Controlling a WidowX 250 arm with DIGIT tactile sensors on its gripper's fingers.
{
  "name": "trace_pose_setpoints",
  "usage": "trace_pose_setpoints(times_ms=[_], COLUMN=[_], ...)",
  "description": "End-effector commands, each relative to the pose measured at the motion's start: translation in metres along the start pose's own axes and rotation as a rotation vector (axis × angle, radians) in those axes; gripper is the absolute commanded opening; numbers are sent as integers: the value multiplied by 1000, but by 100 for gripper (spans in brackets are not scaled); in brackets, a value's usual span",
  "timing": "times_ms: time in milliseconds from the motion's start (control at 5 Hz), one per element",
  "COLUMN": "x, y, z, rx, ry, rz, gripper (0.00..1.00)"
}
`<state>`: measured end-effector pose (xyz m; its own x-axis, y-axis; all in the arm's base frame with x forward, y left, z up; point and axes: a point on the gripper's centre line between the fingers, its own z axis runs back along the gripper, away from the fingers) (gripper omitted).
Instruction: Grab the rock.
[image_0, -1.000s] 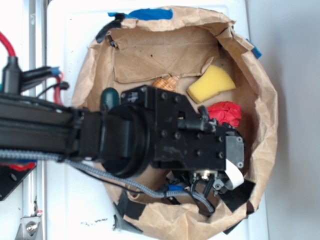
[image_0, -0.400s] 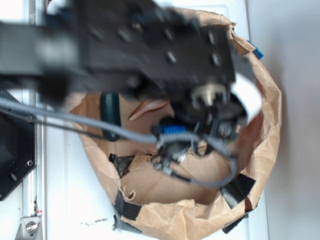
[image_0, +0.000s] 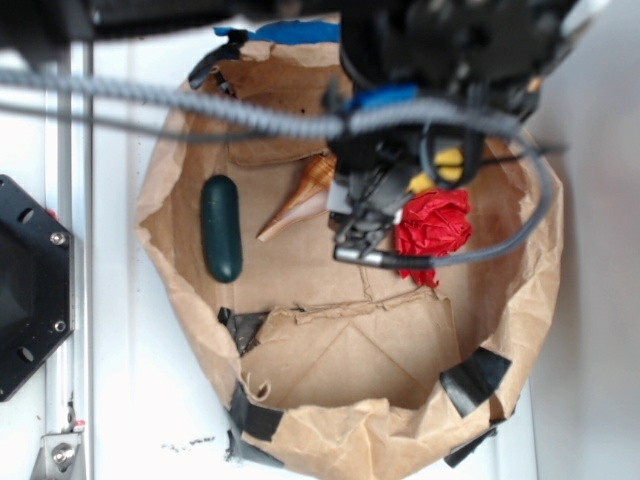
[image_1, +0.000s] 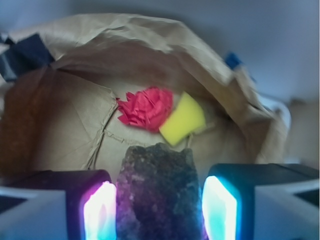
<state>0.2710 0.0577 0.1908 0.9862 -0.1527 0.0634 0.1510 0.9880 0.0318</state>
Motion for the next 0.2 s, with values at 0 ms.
trace_pose_setpoints(times_ms=[0], x=[0], y=[-9], z=[23], rx=[45], ry=[0], rz=[113], gripper=[0])
